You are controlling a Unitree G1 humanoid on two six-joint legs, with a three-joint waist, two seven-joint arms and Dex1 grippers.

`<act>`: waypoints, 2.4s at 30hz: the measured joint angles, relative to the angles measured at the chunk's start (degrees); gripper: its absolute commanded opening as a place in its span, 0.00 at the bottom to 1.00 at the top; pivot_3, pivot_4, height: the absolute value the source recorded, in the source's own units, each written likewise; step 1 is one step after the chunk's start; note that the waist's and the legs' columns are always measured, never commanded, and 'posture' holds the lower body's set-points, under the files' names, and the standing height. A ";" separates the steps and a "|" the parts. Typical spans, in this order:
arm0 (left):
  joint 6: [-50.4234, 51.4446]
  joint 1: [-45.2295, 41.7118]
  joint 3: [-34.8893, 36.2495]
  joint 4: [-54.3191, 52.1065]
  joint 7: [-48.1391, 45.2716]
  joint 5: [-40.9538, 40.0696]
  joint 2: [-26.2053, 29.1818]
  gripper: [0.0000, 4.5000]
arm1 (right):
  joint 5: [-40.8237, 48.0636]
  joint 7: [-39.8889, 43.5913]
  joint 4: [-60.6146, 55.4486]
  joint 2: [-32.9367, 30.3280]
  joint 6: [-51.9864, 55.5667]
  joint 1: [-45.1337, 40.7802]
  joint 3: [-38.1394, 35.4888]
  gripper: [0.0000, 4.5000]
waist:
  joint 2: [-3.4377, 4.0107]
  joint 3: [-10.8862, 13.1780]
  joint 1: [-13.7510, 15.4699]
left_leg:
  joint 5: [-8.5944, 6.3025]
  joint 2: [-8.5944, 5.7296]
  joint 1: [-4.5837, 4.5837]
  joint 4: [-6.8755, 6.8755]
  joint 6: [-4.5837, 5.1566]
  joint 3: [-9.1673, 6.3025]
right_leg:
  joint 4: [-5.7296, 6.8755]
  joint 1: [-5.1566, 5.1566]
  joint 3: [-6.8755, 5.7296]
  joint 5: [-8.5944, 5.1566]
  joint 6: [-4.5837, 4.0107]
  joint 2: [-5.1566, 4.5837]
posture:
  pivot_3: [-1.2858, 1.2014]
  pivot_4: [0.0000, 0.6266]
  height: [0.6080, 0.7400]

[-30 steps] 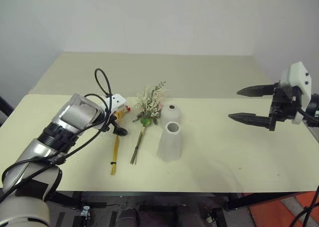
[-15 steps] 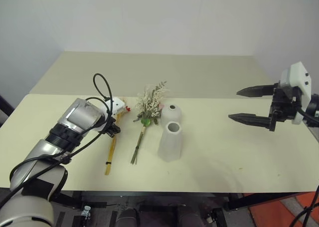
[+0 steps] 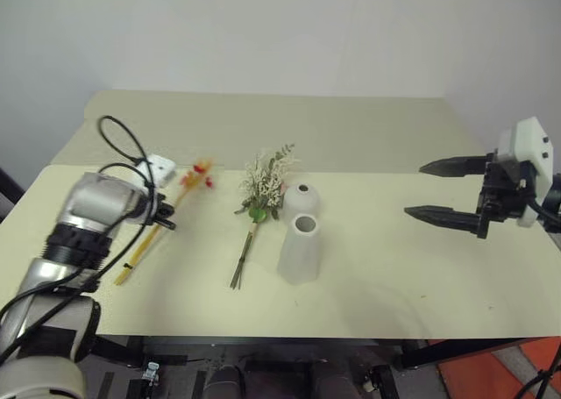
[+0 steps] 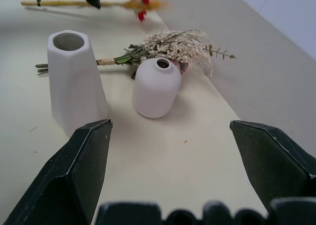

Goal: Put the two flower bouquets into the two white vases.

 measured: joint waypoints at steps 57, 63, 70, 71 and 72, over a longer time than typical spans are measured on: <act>-62.00 -20.97 10.65 32.59 -22.06 -16.48 -41.14 0.01 | 9.64 -14.41 -11.57 1.44 10.58 12.56 -15.12 1.00 | -0.01 0.00 1.45 | 0.00 -0.15 -0.10 0.12 0.00 -0.06 | -0.64 0.34 0.00 0.25 0.35 -0.09 | 0.52 0.24 1.00; -62.19 -20.81 10.33 31.92 -22.14 -16.13 -41.56 0.01 | 9.64 -14.42 -11.80 1.44 10.57 12.67 -15.72 1.00 | -0.01 0.00 1.41 | 0.00 -0.15 -0.10 0.12 0.00 -0.06 | -0.64 0.35 0.00 0.25 0.36 -0.09 | 0.52 0.24 1.00; -62.62 -21.17 10.45 31.95 -22.16 -15.92 -41.44 0.01 | 9.62 -14.69 -11.72 1.44 10.55 11.90 -15.25 1.00 | -0.01 0.00 1.44 | 0.00 -0.15 -0.11 0.12 0.00 -0.05 | -0.66 0.34 0.00 0.25 0.36 -0.09 | 0.52 0.24 1.00; -62.62 -21.17 10.45 31.94 -22.26 -15.92 -41.44 0.01 | 9.62 -14.77 -11.71 1.44 10.55 11.82 -15.09 1.00 | -0.01 0.00 1.44 | 0.00 -0.15 -0.11 0.12 0.00 -0.06 | -0.66 0.34 0.00 0.25 0.36 -0.09 | 0.52 0.24 1.00; -62.62 -21.17 10.45 31.94 -22.36 -15.92 -41.44 0.01 | 9.62 -14.93 -11.71 1.44 10.55 11.77 -14.92 1.00 | -0.01 0.00 1.44 | 0.00 -0.15 -0.11 0.12 0.00 -0.06 | -0.66 0.34 0.01 0.25 0.36 -0.09 | 0.52 0.24 1.00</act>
